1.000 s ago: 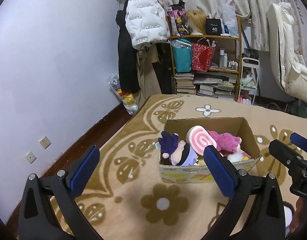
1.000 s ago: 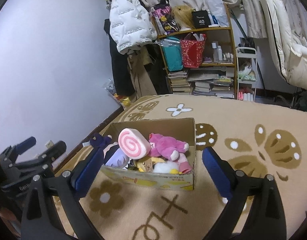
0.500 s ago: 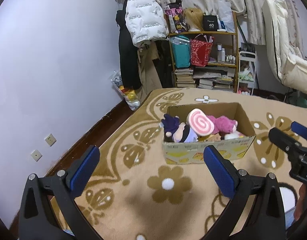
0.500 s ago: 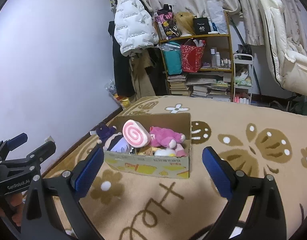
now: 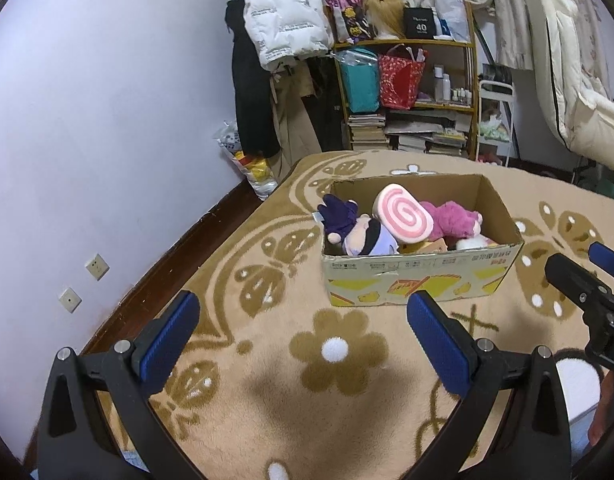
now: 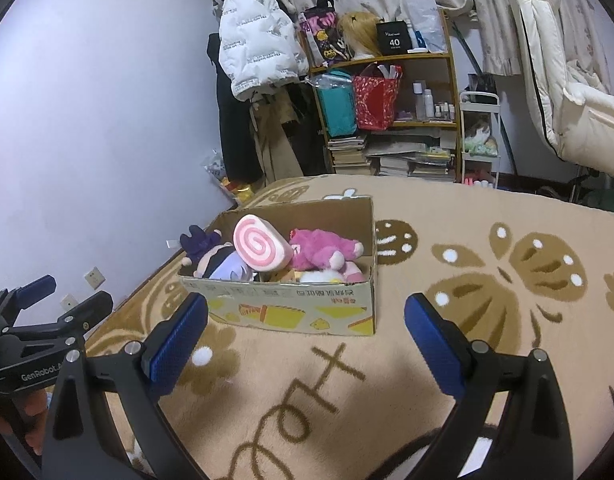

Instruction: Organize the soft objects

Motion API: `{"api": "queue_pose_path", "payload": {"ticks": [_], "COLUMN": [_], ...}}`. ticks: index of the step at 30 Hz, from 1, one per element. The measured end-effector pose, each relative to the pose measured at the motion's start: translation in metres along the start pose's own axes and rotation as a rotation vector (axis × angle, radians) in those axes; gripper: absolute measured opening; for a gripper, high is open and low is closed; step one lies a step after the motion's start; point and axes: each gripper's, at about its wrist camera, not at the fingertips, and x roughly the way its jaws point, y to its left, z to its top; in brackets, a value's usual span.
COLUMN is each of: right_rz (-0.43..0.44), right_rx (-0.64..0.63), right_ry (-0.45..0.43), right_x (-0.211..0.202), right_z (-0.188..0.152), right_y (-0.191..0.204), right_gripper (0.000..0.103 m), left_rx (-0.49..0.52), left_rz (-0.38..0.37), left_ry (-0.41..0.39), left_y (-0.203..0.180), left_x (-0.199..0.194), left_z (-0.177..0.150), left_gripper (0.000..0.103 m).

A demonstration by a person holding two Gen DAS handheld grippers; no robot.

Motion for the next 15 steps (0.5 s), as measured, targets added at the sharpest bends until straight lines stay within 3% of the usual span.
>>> {"api": "queue_pose_path", "payload": {"ticks": [15], "right_rz": [-0.034], "right_rx": [0.003], "right_ry": [0.031], "right_x": [0.011], "right_z": [-0.01], "right_y": [-0.003], "right_gripper": [0.103], "left_rx": [0.047], "left_rz": [0.024], "left_ry": [0.007], "left_y": [-0.012], "left_x": [0.004], "left_z": [-0.002], "left_gripper": [0.103]}}
